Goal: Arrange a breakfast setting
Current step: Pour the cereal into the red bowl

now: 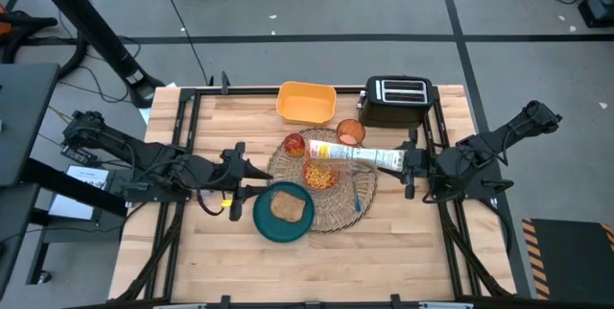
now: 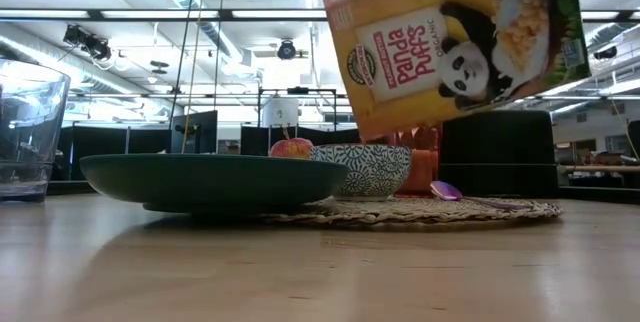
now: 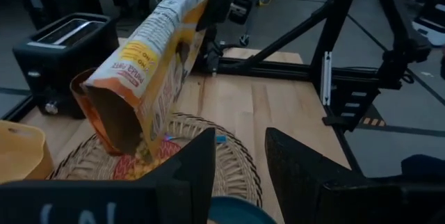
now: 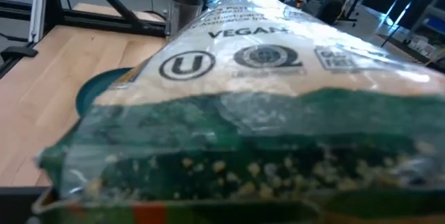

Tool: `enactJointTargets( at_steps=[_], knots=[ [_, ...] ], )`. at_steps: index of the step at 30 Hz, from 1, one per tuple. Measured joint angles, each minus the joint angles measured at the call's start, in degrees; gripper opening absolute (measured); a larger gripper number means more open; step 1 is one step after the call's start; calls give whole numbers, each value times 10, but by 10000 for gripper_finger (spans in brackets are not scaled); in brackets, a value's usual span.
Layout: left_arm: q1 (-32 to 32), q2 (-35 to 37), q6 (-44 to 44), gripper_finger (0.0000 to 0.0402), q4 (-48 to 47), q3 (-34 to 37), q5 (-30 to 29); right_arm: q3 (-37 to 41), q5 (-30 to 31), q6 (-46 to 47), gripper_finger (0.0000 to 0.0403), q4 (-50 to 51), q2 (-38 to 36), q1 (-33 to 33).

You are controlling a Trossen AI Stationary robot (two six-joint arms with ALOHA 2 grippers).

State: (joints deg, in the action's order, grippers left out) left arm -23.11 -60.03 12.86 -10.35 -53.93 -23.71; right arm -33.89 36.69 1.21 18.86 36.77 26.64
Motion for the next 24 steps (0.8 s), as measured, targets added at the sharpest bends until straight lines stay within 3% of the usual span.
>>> enactJointTargets(
  at_steps=[10,24],
  knots=[
    [0,0,-22,134,33,0,11,62,29,37,201,-32,-55,38],
    [0,0,-46,134,90,0,11,158,58,18,201,-94,-217,81]
  ],
)
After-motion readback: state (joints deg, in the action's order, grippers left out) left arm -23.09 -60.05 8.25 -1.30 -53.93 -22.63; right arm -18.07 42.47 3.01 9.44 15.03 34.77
